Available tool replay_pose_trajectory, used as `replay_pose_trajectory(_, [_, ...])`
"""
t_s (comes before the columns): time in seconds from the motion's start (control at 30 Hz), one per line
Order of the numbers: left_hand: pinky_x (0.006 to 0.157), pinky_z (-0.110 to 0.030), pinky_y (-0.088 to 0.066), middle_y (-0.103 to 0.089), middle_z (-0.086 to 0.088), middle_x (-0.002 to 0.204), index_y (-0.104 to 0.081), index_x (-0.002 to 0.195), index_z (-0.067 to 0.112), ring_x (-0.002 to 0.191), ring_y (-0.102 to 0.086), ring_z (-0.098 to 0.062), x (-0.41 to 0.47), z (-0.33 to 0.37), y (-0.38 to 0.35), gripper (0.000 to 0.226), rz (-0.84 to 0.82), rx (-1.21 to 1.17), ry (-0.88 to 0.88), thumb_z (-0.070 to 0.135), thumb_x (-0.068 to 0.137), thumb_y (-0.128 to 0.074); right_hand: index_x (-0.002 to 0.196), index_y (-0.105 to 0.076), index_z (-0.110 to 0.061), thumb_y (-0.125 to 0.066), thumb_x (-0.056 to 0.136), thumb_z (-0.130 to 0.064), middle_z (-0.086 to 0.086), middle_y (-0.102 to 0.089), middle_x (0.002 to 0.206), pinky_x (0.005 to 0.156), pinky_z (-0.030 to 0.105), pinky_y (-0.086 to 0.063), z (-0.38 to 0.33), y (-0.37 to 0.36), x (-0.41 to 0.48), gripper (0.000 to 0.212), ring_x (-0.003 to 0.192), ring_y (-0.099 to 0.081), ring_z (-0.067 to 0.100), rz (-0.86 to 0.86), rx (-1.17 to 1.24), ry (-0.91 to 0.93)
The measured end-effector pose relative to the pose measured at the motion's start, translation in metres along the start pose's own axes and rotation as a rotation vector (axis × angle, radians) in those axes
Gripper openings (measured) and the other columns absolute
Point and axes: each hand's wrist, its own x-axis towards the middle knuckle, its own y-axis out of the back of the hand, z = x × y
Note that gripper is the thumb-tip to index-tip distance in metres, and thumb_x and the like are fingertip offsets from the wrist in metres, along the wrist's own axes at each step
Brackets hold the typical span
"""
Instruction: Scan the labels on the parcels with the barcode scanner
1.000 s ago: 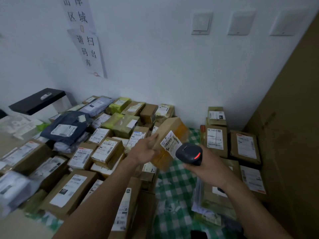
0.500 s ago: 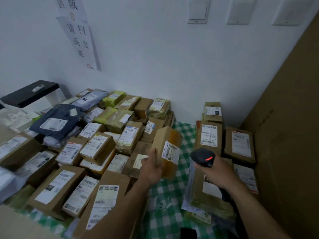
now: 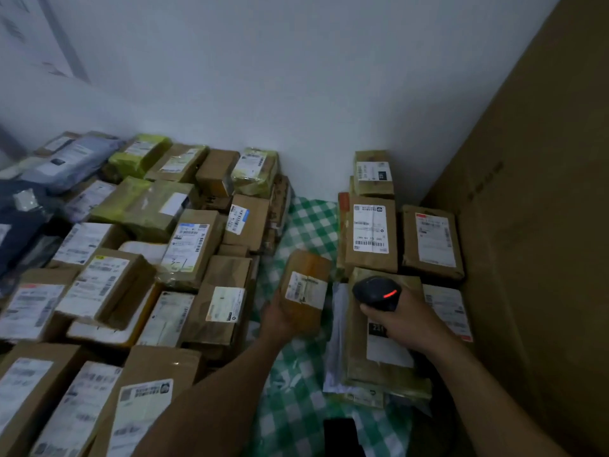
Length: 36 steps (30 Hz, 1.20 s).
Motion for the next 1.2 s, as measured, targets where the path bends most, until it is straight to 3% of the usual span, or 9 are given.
replay_pose_trajectory(0.13, [0.117,-0.051,-0.035,-0.018,-0.01,0.165,-0.026,0.16,0.029,0.151,-0.02,-0.041,-0.004,-0.004,-0.011,0.082,0.001,0.42,-0.075,0.04,0.089,-0.066,0.124,-0.057,-0.042,-0.083,0.086,-0.036,-0.013,-0.067,0.119,0.102,0.04,-0.052,0.001,0.0,0.003,0.047,0.111,-0.062,0.011,0.027,0.003,-0.043])
replay_pose_trajectory(0.3, [0.128,-0.048,-0.002,0.009,-0.013,0.172,-0.01,0.165,0.02,0.158,0.007,-0.036,0.017,-0.011,-0.017,0.099,-0.148,0.642,-0.218,0.053,0.091,-0.067,0.136,-0.057,-0.033,-0.085,0.081,-0.047,-0.011,-0.068,0.123,0.096,0.037,-0.052,0.004,-0.002,0.012,0.063,0.111,-0.063,0.011,0.039,-0.012,-0.084])
replay_pose_trajectory(0.37, [0.128,-0.052,-0.001,0.014,-0.012,0.171,-0.002,0.165,0.02,0.157,0.012,-0.039,0.033,-0.006,-0.015,0.102,-0.152,0.654,-0.202,0.052,0.093,-0.066,0.139,-0.055,-0.032,-0.085,0.08,-0.05,-0.01,-0.067,0.125,0.096,0.036,-0.051,0.004,-0.002,0.017,0.069,0.113,-0.063,0.013,0.05,-0.021,-0.092])
replay_pose_trajectory(0.5, [0.125,-0.056,-0.017,0.012,-0.015,0.171,-0.005,0.165,0.017,0.155,0.005,-0.048,0.077,0.021,-0.007,0.097,-0.157,0.713,-0.231,0.048,0.096,-0.065,0.136,-0.057,-0.034,-0.084,0.084,-0.044,-0.012,-0.067,0.122,0.089,0.029,-0.047,-0.001,0.0,0.021,0.06,0.11,-0.062,0.01,0.052,0.006,-0.102])
replay_pose_trajectory(0.67, [0.121,-0.057,-0.025,-0.002,-0.015,0.172,-0.016,0.163,0.015,0.155,-0.005,-0.046,0.132,0.047,-0.007,0.081,-0.12,0.777,-0.297,0.046,0.1,-0.056,0.134,-0.06,-0.034,-0.085,0.082,-0.042,-0.014,-0.068,0.119,0.075,0.015,-0.043,0.001,0.003,0.028,0.058,0.104,-0.061,0.004,0.062,-0.024,-0.126])
replay_pose_trajectory(0.83, [0.12,-0.059,-0.025,-0.011,-0.015,0.17,-0.029,0.157,0.021,0.154,-0.014,-0.042,0.173,0.079,-0.012,0.063,-0.08,0.812,-0.317,0.038,0.102,-0.053,0.135,-0.057,-0.038,-0.087,0.078,-0.047,-0.017,-0.068,0.122,0.092,0.028,-0.05,0.007,0.007,0.034,0.064,0.112,-0.063,0.004,0.041,0.006,-0.161])
replay_pose_trajectory(0.97, [0.113,-0.057,-0.038,-0.029,-0.014,0.161,-0.036,0.153,0.02,0.147,-0.029,-0.039,0.195,0.095,-0.007,0.058,0.03,0.717,-0.255,0.034,0.1,-0.055,0.131,-0.062,-0.04,-0.088,0.079,-0.044,-0.022,-0.07,0.119,0.088,0.02,-0.048,0.011,0.01,0.04,0.058,0.113,-0.063,0.0,0.017,0.038,-0.158])
replay_pose_trajectory(1.1, [0.12,-0.062,-0.021,-0.012,-0.011,0.169,-0.024,0.16,0.022,0.156,-0.005,-0.041,0.196,0.106,-0.014,0.064,0.012,0.595,-0.159,0.032,0.103,-0.052,0.136,-0.058,-0.041,-0.087,0.077,-0.046,-0.021,-0.068,0.122,0.089,0.02,-0.047,0.014,0.009,0.041,0.066,0.113,-0.061,-0.001,0.016,0.042,-0.158])
replay_pose_trajectory(1.2, [0.122,-0.055,-0.025,-0.019,-0.015,0.168,-0.026,0.16,0.014,0.154,-0.016,-0.04,0.187,0.106,-0.022,0.064,0.039,0.482,-0.208,0.029,0.104,-0.053,0.134,-0.058,-0.041,-0.087,0.079,-0.043,-0.02,-0.068,0.121,0.087,0.021,-0.048,0.011,0.008,0.039,0.062,0.111,-0.062,-0.001,0.019,0.035,-0.149])
